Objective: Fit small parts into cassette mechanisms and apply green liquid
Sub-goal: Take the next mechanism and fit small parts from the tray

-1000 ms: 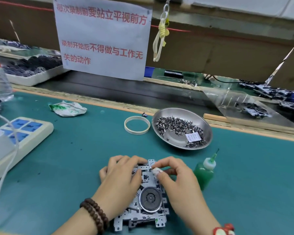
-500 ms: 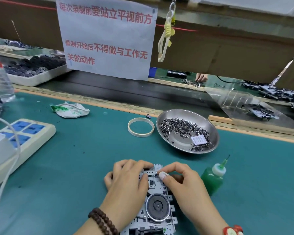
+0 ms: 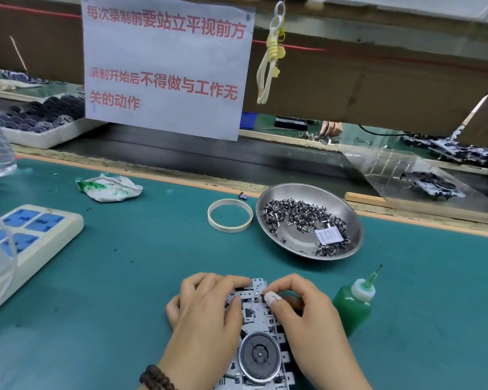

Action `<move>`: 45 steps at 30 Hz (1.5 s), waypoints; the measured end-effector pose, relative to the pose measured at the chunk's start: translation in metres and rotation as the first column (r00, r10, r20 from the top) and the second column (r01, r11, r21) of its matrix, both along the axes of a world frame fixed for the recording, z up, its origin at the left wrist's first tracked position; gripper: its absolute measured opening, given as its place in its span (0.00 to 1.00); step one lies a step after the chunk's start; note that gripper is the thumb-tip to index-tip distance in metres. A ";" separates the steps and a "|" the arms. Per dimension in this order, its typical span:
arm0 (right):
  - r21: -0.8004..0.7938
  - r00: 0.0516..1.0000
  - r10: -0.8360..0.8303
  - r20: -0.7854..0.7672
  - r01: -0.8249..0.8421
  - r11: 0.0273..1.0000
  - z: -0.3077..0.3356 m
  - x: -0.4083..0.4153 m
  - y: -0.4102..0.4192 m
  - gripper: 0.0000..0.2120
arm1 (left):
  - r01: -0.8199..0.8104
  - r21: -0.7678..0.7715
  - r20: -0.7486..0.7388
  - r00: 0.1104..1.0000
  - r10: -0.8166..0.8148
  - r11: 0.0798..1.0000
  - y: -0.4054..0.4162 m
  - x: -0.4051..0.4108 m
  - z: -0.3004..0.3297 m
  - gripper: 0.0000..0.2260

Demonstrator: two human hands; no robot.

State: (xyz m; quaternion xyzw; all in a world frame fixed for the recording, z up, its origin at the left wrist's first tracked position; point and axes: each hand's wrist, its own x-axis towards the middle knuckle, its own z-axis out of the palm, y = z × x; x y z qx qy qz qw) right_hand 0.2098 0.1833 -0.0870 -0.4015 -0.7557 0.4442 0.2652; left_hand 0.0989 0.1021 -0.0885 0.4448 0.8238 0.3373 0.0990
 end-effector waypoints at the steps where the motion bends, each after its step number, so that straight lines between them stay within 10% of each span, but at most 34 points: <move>1: 0.023 1.000 0.001 0.016 -0.002 1.000 0.000 0.000 0.000 0.11 | -0.001 -0.002 -0.003 1.000 0.001 1.000 0.000 0.000 0.000 0.11; 15: 0.256 0.993 -0.028 0.119 -0.003 0.967 -0.007 -0.003 0.001 0.16 | 0.016 -0.005 0.014 1.000 -0.016 1.000 0.005 0.001 0.000 0.12; 45: -0.214 0.985 -0.008 -0.174 -0.030 0.976 -0.011 -0.004 0.006 0.09 | 0.038 0.106 0.189 0.980 -0.058 0.994 0.010 -0.005 0.001 0.09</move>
